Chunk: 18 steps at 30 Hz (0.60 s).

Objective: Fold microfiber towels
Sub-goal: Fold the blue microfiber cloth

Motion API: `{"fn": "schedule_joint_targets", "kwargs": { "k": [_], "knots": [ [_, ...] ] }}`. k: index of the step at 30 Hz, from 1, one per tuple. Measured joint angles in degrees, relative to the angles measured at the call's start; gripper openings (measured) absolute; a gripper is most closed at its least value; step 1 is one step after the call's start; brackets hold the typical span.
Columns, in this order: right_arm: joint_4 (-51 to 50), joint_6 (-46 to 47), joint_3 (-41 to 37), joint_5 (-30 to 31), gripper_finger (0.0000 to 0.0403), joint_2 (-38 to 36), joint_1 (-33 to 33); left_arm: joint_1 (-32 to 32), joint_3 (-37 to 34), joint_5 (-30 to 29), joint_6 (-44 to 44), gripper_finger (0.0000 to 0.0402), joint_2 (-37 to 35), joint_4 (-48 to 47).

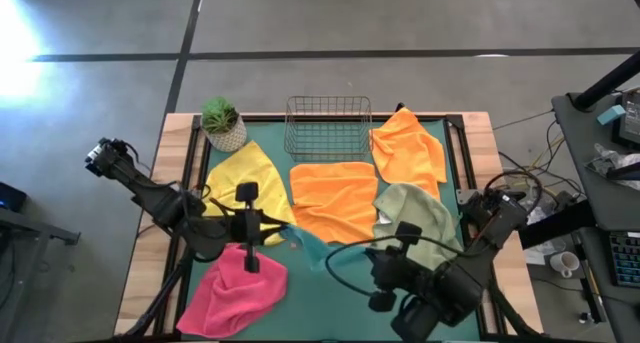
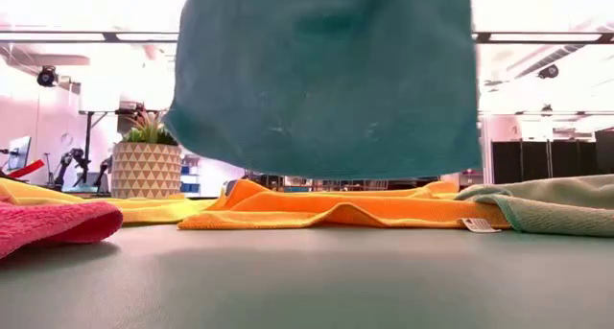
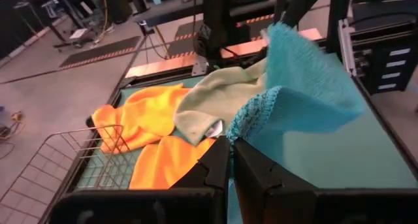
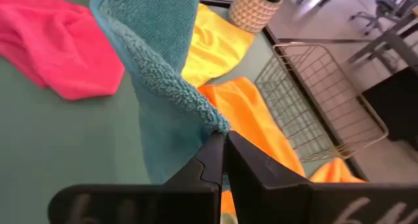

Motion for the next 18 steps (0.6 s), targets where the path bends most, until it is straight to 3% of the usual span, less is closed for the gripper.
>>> {"fn": "schedule_joint_targets", "kwargs": {
  "k": [3, 9, 12, 18],
  "knots": [
    [0.04, -0.38, 0.00, -0.57, 0.0008, -0.07, -0.10, -0.08, -0.23, 1.88, -1.38, 0.0000, -0.10, -0.10],
    [1.06, 3.08, -2.09, -7.13, 0.0008, -0.11, 1.45, -0.71, -1.36, 11.04, -14.87, 0.0000, 2.62, -0.01],
    [3.11, 6.39, -6.00, -10.17, 0.0008, 0.05, 3.52, -2.11, -2.70, 16.26, -23.93, 0.0000, 5.94, 0.04],
    [11.77, 13.03, -13.95, -14.88, 0.0008, 0.13, 7.73, -7.20, -2.31, 19.55, -35.72, 0.0000, 15.85, 2.20]
  ]
}}
